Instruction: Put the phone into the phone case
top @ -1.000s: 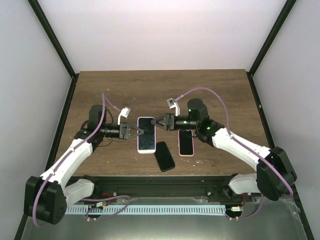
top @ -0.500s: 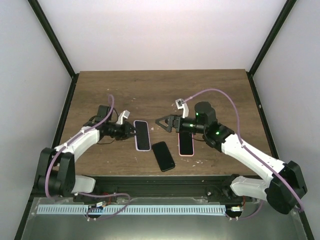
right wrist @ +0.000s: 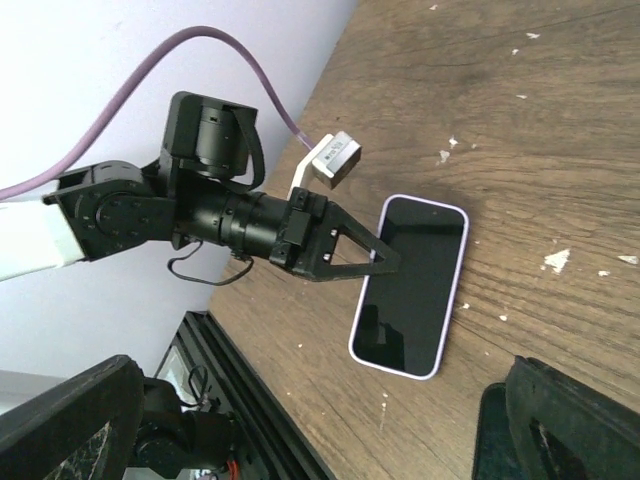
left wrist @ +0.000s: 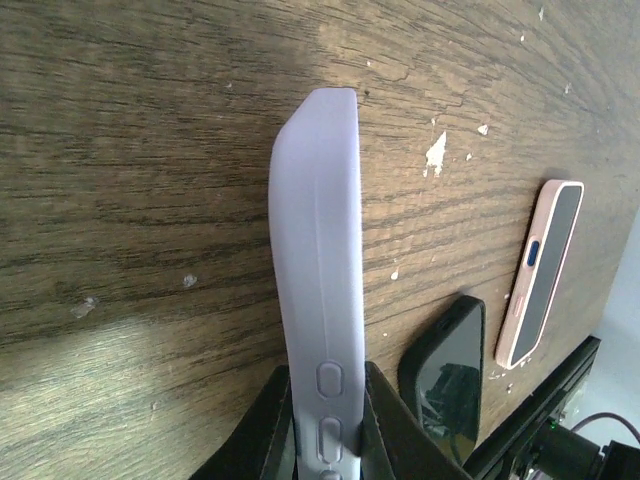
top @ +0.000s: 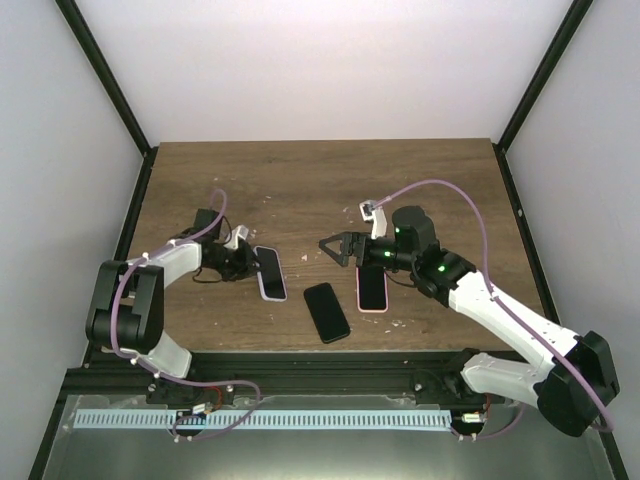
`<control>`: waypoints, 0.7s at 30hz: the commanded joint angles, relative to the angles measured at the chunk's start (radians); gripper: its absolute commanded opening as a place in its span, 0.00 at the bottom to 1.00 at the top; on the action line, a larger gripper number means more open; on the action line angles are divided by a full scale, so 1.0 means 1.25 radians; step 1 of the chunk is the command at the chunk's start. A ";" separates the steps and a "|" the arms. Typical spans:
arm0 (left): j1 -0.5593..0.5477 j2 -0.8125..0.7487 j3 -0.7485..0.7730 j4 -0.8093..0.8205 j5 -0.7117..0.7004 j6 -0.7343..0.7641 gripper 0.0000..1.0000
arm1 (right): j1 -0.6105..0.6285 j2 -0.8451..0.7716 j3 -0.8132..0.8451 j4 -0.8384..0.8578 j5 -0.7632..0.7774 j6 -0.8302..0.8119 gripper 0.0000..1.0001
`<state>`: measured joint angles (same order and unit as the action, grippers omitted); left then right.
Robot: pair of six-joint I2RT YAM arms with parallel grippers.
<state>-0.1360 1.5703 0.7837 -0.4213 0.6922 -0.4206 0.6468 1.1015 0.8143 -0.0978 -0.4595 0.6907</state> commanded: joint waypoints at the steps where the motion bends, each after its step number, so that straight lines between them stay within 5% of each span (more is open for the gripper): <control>1: 0.001 0.015 0.026 -0.003 -0.009 0.016 0.09 | -0.008 -0.007 0.026 -0.039 0.032 -0.026 1.00; 21: 0.007 -0.092 0.044 -0.086 -0.121 -0.003 0.64 | -0.009 -0.031 0.052 -0.162 0.156 0.010 1.00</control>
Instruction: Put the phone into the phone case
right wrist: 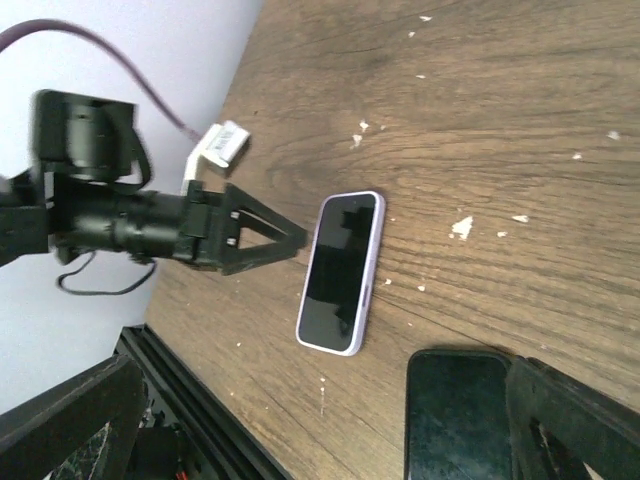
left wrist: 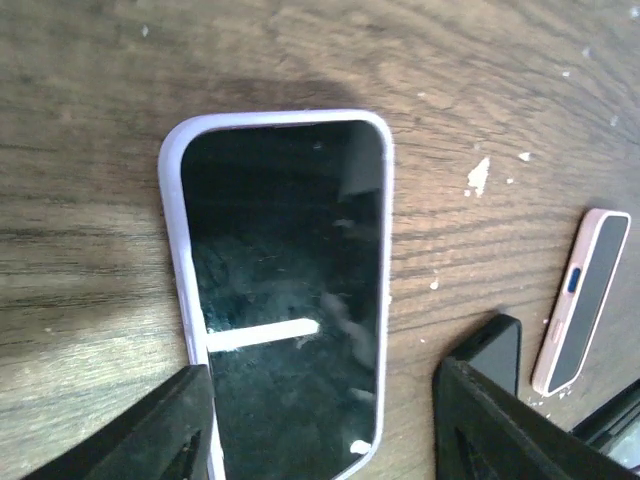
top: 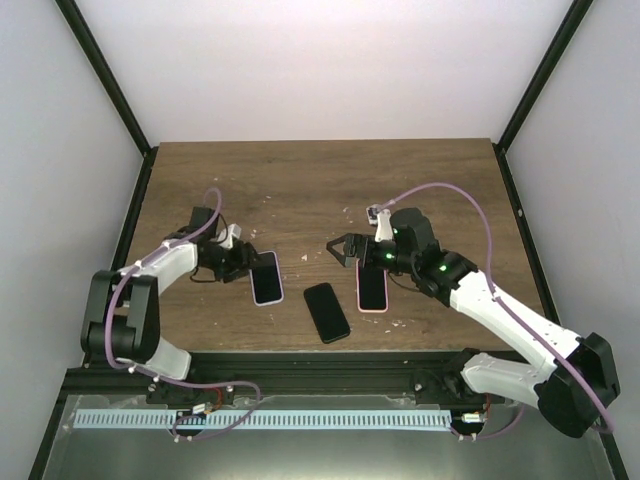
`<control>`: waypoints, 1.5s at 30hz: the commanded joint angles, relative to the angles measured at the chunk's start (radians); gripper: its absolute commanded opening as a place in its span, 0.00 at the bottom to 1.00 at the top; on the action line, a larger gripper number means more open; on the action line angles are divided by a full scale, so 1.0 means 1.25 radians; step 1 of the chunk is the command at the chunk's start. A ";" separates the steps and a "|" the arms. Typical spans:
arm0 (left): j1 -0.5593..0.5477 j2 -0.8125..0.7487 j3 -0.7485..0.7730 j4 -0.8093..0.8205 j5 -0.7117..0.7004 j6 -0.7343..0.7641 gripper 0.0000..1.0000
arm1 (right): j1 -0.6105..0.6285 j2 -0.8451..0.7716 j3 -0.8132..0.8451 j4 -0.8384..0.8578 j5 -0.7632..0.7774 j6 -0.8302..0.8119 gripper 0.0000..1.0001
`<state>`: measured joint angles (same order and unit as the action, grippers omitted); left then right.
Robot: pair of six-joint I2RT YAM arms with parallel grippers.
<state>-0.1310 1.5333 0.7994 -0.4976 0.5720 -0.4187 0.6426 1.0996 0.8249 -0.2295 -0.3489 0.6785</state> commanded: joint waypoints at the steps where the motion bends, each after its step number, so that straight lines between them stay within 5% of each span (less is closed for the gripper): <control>1: 0.004 -0.078 0.037 -0.037 -0.032 -0.003 0.66 | -0.006 -0.036 0.044 -0.071 0.083 0.020 1.00; 6: 0.003 -0.187 0.054 -0.081 -0.048 0.007 0.79 | -0.006 -0.071 0.048 -0.162 0.175 0.033 1.00; 10: 0.003 -0.295 0.069 -0.099 -0.036 0.013 1.00 | -0.006 -0.105 0.067 -0.222 0.218 0.057 1.00; 25: 0.003 -0.605 0.137 -0.061 0.102 -0.020 1.00 | -0.006 -0.219 0.197 -0.339 0.344 0.045 1.00; 45: 0.004 -0.665 0.070 -0.014 0.152 -0.084 1.00 | -0.006 -0.333 0.138 -0.303 0.313 0.063 1.00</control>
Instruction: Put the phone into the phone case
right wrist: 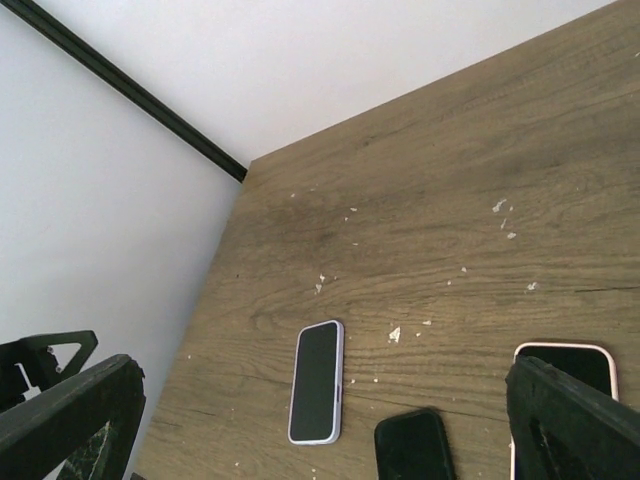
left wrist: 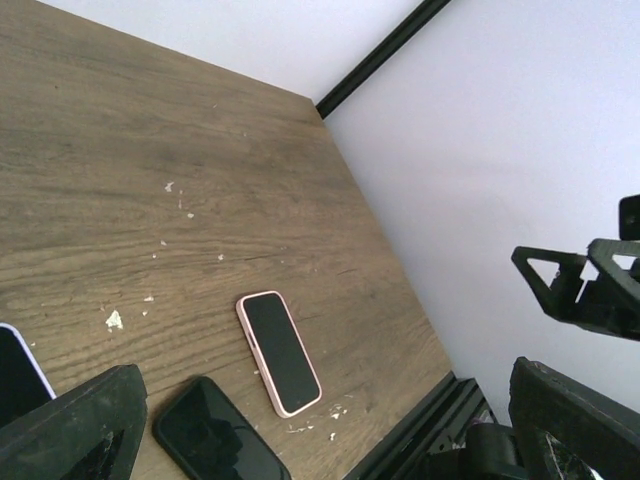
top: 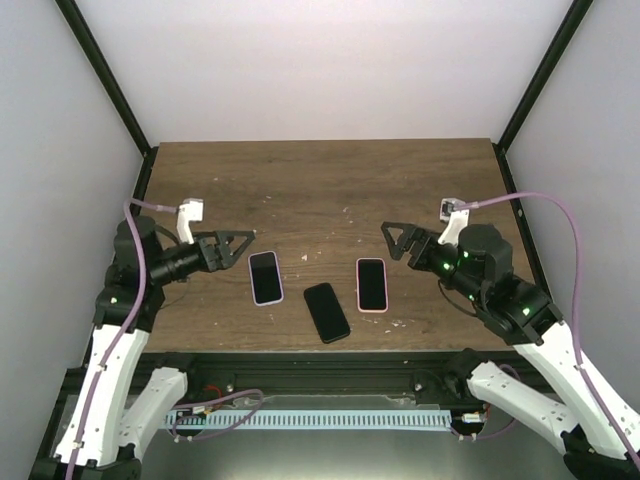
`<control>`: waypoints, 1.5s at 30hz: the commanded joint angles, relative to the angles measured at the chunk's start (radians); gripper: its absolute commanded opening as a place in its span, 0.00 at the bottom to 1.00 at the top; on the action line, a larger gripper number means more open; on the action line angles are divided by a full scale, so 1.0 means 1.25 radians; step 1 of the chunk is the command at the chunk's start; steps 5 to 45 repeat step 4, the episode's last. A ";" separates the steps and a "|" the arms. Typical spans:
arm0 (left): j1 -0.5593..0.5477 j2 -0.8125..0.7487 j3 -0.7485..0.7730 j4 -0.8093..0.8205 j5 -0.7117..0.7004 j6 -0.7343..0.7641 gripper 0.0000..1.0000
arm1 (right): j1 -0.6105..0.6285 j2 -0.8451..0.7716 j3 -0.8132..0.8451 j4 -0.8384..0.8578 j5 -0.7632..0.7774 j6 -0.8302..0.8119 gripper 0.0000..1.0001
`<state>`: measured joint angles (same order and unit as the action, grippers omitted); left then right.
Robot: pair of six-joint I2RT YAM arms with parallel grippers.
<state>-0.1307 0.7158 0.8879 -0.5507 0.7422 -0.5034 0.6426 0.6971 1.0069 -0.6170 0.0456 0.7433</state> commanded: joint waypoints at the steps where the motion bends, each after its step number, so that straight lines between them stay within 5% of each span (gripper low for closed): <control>1: 0.003 -0.012 -0.002 0.025 0.011 -0.016 1.00 | -0.006 -0.012 -0.009 0.009 -0.003 0.012 1.00; 45: 0.003 -0.016 -0.009 0.024 0.004 -0.015 1.00 | -0.006 -0.010 -0.011 0.009 -0.005 0.012 1.00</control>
